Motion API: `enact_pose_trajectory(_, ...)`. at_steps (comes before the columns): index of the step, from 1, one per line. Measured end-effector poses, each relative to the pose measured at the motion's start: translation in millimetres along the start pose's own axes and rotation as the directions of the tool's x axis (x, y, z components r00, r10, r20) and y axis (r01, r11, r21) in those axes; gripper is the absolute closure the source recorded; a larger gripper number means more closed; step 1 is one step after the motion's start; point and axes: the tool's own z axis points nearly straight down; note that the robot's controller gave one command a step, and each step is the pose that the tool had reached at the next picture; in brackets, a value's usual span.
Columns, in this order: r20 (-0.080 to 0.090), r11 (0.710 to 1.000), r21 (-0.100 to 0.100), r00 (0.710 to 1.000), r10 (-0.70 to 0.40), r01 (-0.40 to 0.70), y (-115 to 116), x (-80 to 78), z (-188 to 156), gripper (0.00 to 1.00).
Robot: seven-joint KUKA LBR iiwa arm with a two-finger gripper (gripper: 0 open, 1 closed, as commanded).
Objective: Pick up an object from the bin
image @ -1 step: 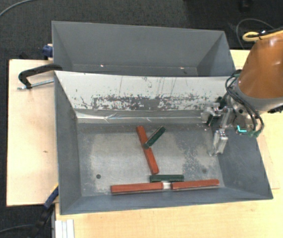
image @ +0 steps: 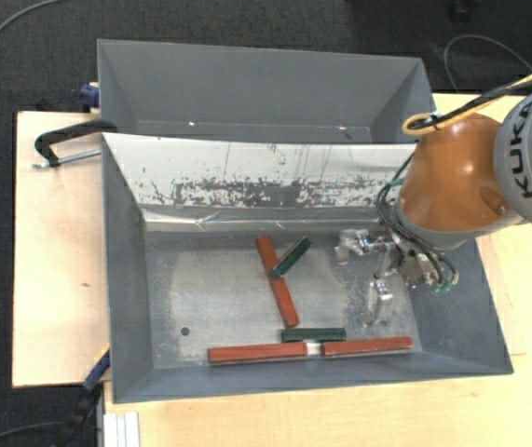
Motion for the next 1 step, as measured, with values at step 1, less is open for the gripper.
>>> enact_pose_trajectory(1, 0.007, 0.970, 0.002, 0.970, -0.242, 0.242, 53.7, -57.8, 22.5, 0.00)
